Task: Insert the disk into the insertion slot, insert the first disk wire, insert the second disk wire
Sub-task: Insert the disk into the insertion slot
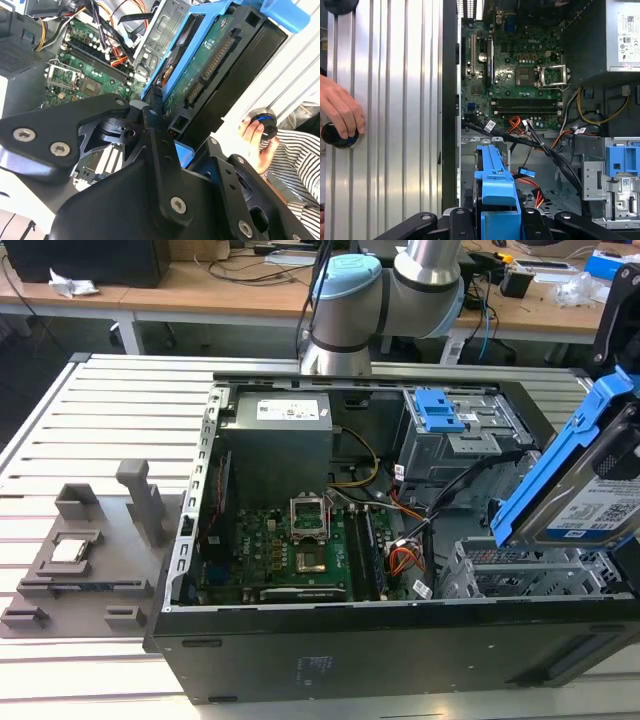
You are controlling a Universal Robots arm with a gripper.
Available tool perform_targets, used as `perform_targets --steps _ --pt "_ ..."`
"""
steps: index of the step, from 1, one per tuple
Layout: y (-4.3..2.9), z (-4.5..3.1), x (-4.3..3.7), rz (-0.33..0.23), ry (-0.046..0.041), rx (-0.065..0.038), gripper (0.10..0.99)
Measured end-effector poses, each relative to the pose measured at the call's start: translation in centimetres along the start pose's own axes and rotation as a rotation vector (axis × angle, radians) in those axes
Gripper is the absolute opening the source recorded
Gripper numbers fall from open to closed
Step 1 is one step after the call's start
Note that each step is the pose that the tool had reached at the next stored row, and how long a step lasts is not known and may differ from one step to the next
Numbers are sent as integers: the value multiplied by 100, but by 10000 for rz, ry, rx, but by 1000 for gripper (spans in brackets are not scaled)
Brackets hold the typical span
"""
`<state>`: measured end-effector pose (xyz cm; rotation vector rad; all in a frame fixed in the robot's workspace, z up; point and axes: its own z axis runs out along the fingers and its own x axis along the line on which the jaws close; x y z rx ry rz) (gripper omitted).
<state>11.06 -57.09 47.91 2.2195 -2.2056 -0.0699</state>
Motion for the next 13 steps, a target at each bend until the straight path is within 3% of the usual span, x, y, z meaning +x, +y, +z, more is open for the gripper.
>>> perform_targets --steps 13 --pt "-7 168 4 0 0 0 365"
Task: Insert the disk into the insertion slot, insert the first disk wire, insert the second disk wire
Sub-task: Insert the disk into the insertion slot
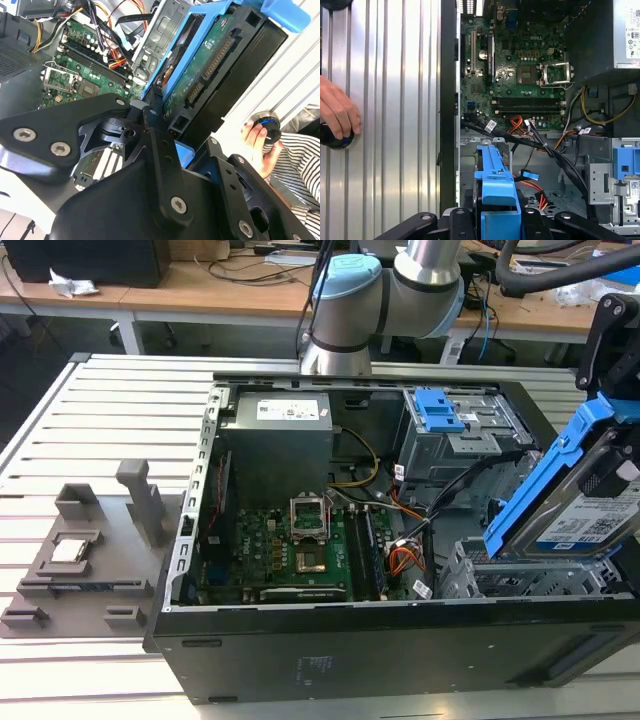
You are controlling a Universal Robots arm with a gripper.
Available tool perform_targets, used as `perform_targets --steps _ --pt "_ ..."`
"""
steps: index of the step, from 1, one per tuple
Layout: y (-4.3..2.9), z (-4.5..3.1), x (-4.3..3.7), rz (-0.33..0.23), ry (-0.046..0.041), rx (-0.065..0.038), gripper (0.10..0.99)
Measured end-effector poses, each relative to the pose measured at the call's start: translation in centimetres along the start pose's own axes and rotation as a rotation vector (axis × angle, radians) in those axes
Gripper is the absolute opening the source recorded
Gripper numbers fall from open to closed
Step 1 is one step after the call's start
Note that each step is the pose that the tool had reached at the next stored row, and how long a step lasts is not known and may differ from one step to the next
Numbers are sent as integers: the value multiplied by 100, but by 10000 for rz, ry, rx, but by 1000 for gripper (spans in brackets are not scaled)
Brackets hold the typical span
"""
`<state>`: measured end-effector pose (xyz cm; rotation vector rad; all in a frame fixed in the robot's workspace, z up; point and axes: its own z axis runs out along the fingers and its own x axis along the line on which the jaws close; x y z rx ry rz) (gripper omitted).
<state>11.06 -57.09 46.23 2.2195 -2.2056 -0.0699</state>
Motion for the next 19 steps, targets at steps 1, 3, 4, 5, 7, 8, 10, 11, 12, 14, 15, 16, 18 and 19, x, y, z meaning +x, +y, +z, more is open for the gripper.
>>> perform_targets --steps 1,3,4,5,7,8,10,11,12,14,15,16,18,19 --pt "0 13 0 0 0 0 365" --pt "-1 35 1 0 0 0 365" --pt "0 41 1 -1 1 0 365" --pt "2 47 1 1 0 0 365" --pt "9 65 2 1 -1 0 365" --pt "12 71 2 1 -1 1 365" --pt "19 92 0 0 0 0 365" --pt "18 112 -5 -1 0 0 365" --pt "18 126 -14 -6 1 0 365" --pt "17 146 -30 -26 1 0 365" --pt "17 156 -39 -35 3 -1 365" --pt "17 164 -47 -41 3 -1 365" --pt "16 187 -77 -58 2 -1 365" --pt "15 201 -95 -67 2 -1 365"
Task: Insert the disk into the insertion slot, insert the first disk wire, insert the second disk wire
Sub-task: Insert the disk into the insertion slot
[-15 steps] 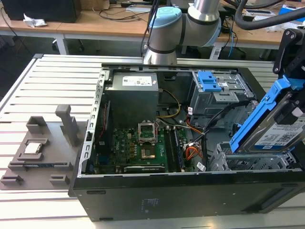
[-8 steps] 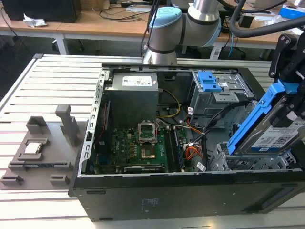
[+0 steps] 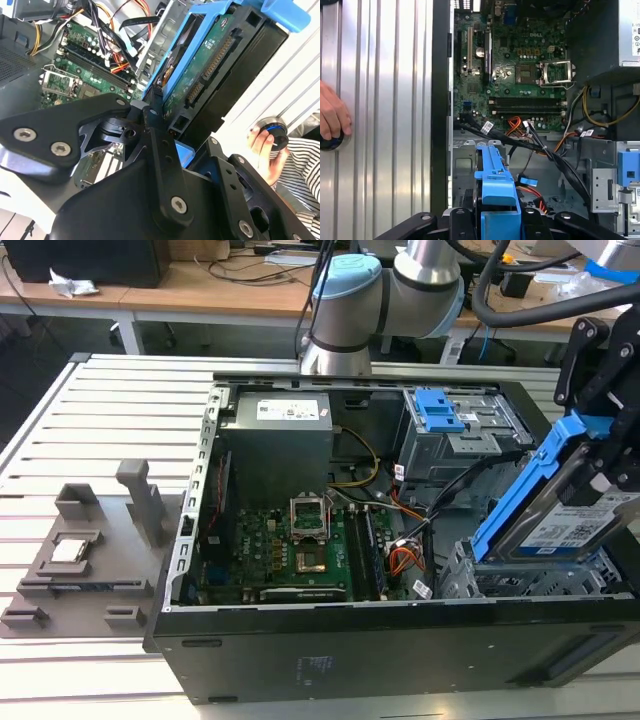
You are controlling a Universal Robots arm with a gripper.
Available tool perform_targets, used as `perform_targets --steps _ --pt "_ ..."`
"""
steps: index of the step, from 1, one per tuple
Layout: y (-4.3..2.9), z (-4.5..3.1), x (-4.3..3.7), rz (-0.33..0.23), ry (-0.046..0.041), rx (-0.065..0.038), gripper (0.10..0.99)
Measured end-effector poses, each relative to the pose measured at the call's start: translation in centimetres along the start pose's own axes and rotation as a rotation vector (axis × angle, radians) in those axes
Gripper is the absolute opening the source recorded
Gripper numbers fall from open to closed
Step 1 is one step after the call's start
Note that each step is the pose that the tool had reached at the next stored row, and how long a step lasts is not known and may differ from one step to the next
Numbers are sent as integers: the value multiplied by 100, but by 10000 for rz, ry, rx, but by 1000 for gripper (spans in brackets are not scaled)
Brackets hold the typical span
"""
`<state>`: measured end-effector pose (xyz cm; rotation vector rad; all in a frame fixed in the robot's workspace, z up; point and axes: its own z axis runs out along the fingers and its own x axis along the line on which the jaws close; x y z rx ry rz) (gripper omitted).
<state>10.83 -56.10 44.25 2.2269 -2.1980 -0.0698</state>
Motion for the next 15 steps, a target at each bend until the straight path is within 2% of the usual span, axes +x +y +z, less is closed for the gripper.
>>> perform_targets --steps 4,15 --pt "-4 50 -75 -33 2 -1 365" --pt "-34 156 -113 -33 3 -1 365"
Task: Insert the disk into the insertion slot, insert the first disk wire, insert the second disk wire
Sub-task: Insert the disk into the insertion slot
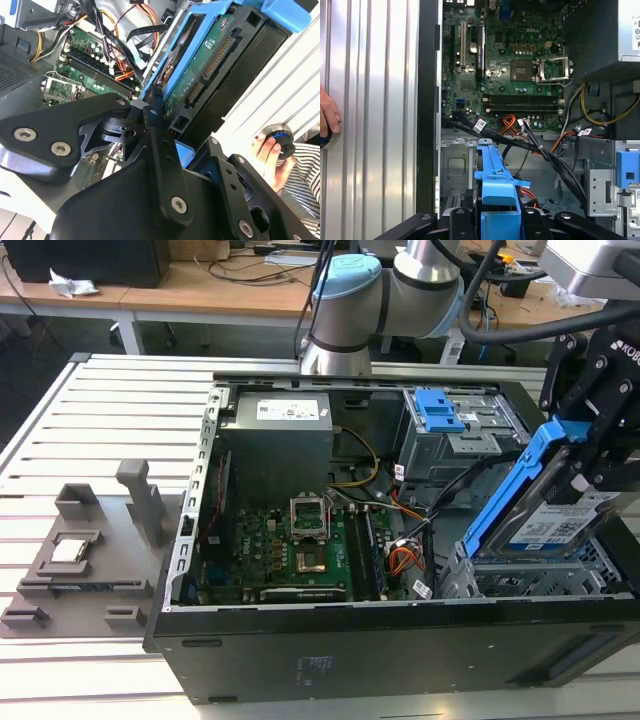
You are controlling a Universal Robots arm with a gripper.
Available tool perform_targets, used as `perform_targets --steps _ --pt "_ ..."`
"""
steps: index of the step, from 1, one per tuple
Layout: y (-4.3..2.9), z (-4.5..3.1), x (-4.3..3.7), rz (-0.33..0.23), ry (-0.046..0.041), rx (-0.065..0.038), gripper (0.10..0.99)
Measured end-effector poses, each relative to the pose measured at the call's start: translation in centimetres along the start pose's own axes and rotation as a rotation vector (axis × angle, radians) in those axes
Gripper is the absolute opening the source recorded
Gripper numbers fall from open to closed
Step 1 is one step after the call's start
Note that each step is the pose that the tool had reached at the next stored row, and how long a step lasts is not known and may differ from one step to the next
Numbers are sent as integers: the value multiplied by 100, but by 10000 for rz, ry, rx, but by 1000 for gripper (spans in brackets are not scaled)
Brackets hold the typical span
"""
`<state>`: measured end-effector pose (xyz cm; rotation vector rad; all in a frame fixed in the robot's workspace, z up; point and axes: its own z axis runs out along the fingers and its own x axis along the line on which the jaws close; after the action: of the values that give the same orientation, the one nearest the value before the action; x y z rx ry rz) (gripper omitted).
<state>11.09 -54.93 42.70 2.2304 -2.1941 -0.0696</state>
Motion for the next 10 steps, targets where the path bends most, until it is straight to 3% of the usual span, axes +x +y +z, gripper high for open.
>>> perform_targets --steps 10 --pt "-3 89 2 0 -1 0 365"
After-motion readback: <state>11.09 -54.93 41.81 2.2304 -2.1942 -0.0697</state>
